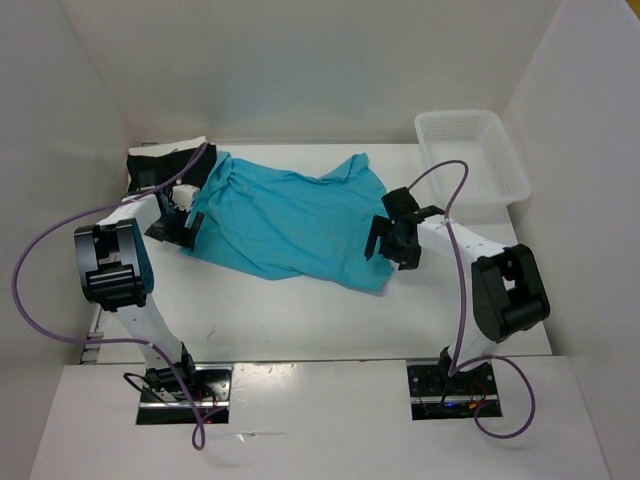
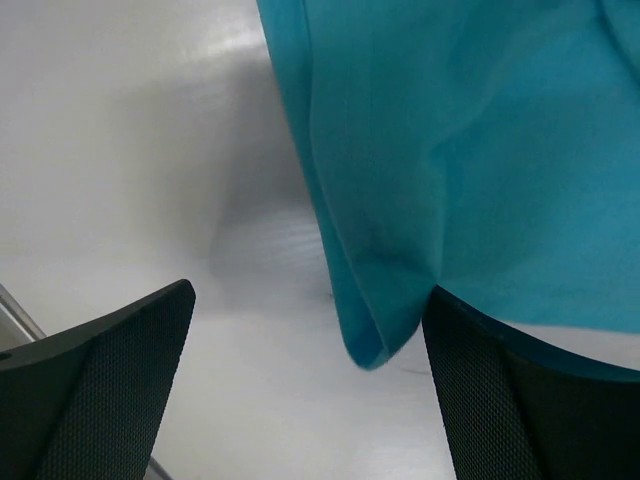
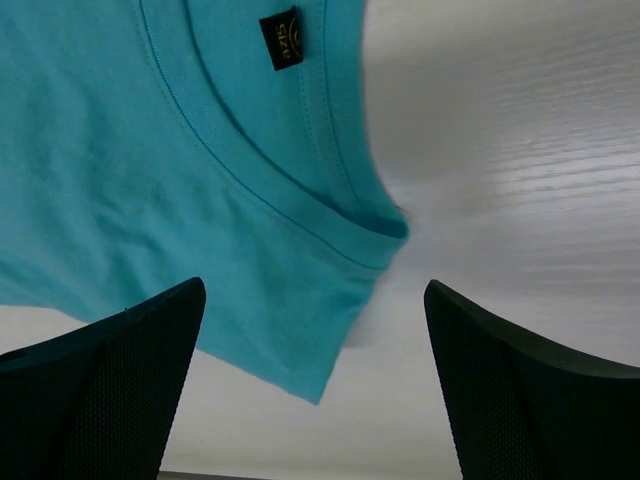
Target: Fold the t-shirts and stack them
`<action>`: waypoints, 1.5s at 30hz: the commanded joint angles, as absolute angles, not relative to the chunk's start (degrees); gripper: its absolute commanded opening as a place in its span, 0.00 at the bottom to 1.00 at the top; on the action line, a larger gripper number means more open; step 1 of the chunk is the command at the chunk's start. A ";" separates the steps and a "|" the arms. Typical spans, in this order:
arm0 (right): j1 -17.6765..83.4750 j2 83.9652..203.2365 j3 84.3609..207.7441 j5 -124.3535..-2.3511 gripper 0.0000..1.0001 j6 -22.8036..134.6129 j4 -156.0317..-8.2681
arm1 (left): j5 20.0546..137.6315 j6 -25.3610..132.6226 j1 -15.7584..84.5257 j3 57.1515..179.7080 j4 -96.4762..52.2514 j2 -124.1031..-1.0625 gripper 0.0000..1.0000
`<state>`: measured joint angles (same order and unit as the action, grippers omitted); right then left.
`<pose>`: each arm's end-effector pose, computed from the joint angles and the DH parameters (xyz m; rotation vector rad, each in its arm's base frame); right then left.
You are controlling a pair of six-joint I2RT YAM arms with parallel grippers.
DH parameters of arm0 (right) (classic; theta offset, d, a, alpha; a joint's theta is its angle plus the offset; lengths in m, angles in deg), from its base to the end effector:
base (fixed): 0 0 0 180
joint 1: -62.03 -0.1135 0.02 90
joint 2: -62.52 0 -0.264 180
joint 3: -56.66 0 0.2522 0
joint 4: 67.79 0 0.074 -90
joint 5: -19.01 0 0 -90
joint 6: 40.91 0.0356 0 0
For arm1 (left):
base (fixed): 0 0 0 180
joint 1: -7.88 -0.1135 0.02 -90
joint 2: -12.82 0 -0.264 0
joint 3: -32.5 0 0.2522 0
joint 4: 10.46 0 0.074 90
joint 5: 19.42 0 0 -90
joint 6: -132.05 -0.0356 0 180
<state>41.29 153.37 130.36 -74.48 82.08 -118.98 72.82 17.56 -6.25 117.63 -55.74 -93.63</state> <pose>0.2863 0.1061 0.2013 0.3119 2.7550 0.1643 0.3623 0.0898 0.1744 0.2584 2.7280 0.1371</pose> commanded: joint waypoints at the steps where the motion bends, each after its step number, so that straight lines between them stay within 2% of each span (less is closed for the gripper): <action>1: 41.81 156.03 126.42 -68.72 0.93 87.59 -110.13 | 75.77 20.87 -5.74 118.77 -50.15 -93.43 1.00; 2: 41.81 156.99 125.88 -67.84 0.91 88.11 -109.25 | 76.64 20.87 -5.74 118.77 -50.14 -94.31 1.00; 5: 41.81 162.34 125.88 -65.63 0.74 88.11 -108.01 | 76.65 21.40 -5.74 118.77 -50.14 -96.76 1.00; 6: 41.81 162.89 125.88 -65.63 0.61 88.72 -108.01 | 76.65 21.40 -5.74 118.77 -50.14 -97.30 1.00; 7: 41.81 162.89 125.18 -65.63 0.56 88.73 -108.01 | 76.65 21.40 -5.74 118.77 -49.62 -97.30 1.00; 8: 41.81 162.89 125.17 -65.63 0.50 88.73 -108.01 | 76.65 21.40 -5.74 119.38 -49.62 -98.09 0.95; 9: 42.33 162.89 125.17 -65.63 0.44 88.73 -108.01 | 77.52 21.40 -5.74 120.26 -50.23 -98.88 0.87; 10: 42.95 162.89 125.17 -65.63 0.30 88.73 -108.01 | 77.53 21.40 -5.74 120.96 -50.84 -99.41 0.77; 11: 42.95 162.37 125.17 -65.63 0.22 88.03 -108.53 | 78.05 21.40 -5.74 120.97 -51.54 -100.02 0.63; 12: 42.95 161.41 125.87 -65.63 0.14 87.33 -109.67 | 79.10 21.40 -5.74 121.75 -52.07 -100.03 0.38; 13: 43.48 160.79 126.40 -65.63 0.00 87.32 -110.55 | 79.98 21.40 -5.74 121.76 -52.69 -100.03 0.22; 14: 43.48 159.91 127.19 -67.20 0.00 86.71 -111.95 | 81.20 20.79 -5.74 122.37 -54.17 -100.03 0.07; 15: 43.48 158.77 129.37 -67.82 0.00 86.10 -113.79 | 81.83 20.78 -5.74 122.37 -55.06 -98.98 0.00; 20: 43.48 145.94 141.14 -71.16 0.00 85.48 -129.26 | 86.75 15.95 -5.74 124.12 -63.83 -91.69 0.00; 23: 44.53 149.07 150.99 -70.12 0.00 82.50 -129.46 | 88.85 15.95 -5.74 126.67 -66.40 -90.27 0.00; 24: 45.93 152.40 155.80 -65.68 0.00 80.49 -128.58 | 90.26 15.95 -5.74 129.12 -67.01 -91.49 0.00; 25: 46.46 156.61 159.15 -63.46 0.01 77.07 -128.58 | 90.97 15.95 -5.74 130.53 -68.32 -92.46 0.00; 26: 46.99 167.44 168.41 -59.35 0.22 75.13 -129.71 | 91.49 15.95 -5.74 131.94 -69.03 -93.69 0.00; 27: 47.00 173.47 173.90 -58.52 0.41 72.23 -130.94 | 92.11 16.47 -5.13 135.00 -70.69 -96.48 0.00; 28: 47.00 184.75 179.70 -58.51 0.54 71.42 -133.82 | 92.11 16.47 -5.12 136.25 -71.32 -97.73 0.00; 29: 47.00 189.74 191.67 -58.51 0.71 70.89 -134.63 | 92.99 17.08 -5.12 137.13 -71.33 -100.01 0.00; 31: 48.13 197.66 202.81 -58.51 0.89 70.89 -135.86 | 94.39 18.23 -4.60 138.19 -71.33 -101.69 0.00; 32: 48.14 203.79 214.35 -58.51 1.00 70.89 -139.26 | 94.40 19.10 -4.60 138.72 -71.33 -103.09 0.00; 33: 48.14 206.37 221.00 -58.51 1.00 70.89 -142.43 | 94.92 19.11 -4.60 138.72 -72.02 -103.10 0.00; 34: 48.14 208.92 236.46 -60.17 1.00 70.28 -146.38 | 94.93 19.63 -4.60 138.72 -72.03 -103.63 0.00; 35: 47.01 210.51 240.10 -63.23 1.00 70.79 -152.07 | 94.93 19.64 -4.60 137.50 -72.03 -103.11 0.00; 38: 43.93 201.69 233.73 -74.29 1.00 71.41 -152.12 | 94.93 19.64 -4.60 134.34 -70.01 -101.44 0.00; 39: 42.62 199.74 232.85 -81.47 1.00 71.41 -152.13 | 94.93 19.64 -4.60 132.85 -70.01 -100.74 0.00; 44: 37.25 188.41 223.81 -88.57 1.00 73.61 -153.89 | 94.93 19.64 -4.60 130.99 -70.01 -100.20 0.00; 45: 36.63 186.29 216.39 -89.35 1.00 73.61 -153.02 | 94.93 19.64 -4.60 130.47 -70.01 -100.20 0.00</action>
